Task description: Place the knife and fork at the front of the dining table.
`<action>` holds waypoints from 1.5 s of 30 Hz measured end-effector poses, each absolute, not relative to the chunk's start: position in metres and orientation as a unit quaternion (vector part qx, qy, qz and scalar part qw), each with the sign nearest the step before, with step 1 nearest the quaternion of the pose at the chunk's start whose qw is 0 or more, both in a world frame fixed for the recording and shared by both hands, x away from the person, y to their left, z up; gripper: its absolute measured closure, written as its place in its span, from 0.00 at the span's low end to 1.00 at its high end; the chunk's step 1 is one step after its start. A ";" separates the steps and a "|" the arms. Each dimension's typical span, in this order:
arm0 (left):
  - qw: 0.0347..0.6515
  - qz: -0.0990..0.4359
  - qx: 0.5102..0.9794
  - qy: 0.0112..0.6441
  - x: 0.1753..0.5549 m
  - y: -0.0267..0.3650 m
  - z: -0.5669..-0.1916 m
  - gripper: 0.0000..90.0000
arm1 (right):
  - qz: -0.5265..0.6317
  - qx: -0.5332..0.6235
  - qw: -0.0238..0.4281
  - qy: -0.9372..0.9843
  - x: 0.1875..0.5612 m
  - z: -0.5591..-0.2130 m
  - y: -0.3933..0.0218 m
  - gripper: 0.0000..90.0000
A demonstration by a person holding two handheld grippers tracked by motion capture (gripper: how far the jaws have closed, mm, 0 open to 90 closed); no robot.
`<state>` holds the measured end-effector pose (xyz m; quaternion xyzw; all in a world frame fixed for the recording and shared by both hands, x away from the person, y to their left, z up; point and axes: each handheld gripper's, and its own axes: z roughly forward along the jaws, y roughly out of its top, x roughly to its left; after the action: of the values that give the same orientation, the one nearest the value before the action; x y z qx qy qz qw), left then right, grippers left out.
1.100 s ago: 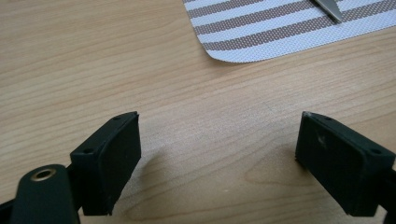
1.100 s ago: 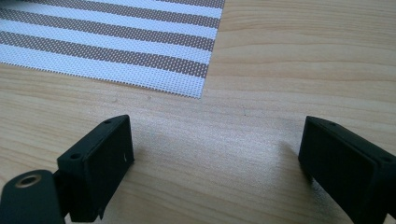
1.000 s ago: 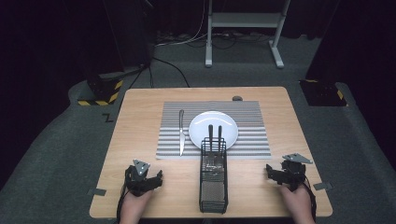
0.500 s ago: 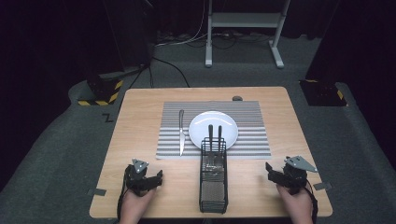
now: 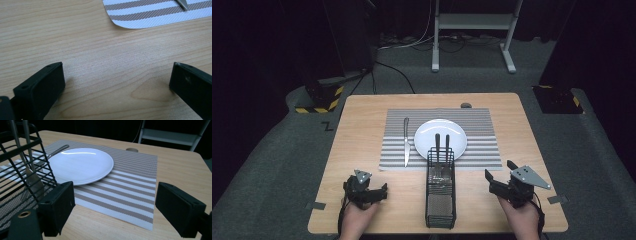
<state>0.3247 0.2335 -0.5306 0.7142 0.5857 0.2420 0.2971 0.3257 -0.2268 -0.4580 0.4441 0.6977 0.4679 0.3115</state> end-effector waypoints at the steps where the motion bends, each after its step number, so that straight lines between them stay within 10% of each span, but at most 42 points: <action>1: 0.297 0.242 0.714 0.586 0.325 0.233 -0.531 0.00 | 0.471 0.442 0.311 0.698 0.326 -0.456 -0.225 0.18; 22: 0.297 0.242 0.714 0.586 0.325 0.233 -0.531 0.00 | 0.543 0.393 0.314 0.673 0.332 -0.427 -0.172 0.26; 45: 0.298 0.242 0.713 0.587 0.325 0.233 -0.531 0.00 | 0.584 0.361 0.280 0.671 0.365 -0.413 -0.119 0.64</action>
<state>0.3246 0.2332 -0.5307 0.7126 0.5870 0.2423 0.2982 0.3651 -0.1188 -0.4129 0.3609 0.6709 0.5841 0.2801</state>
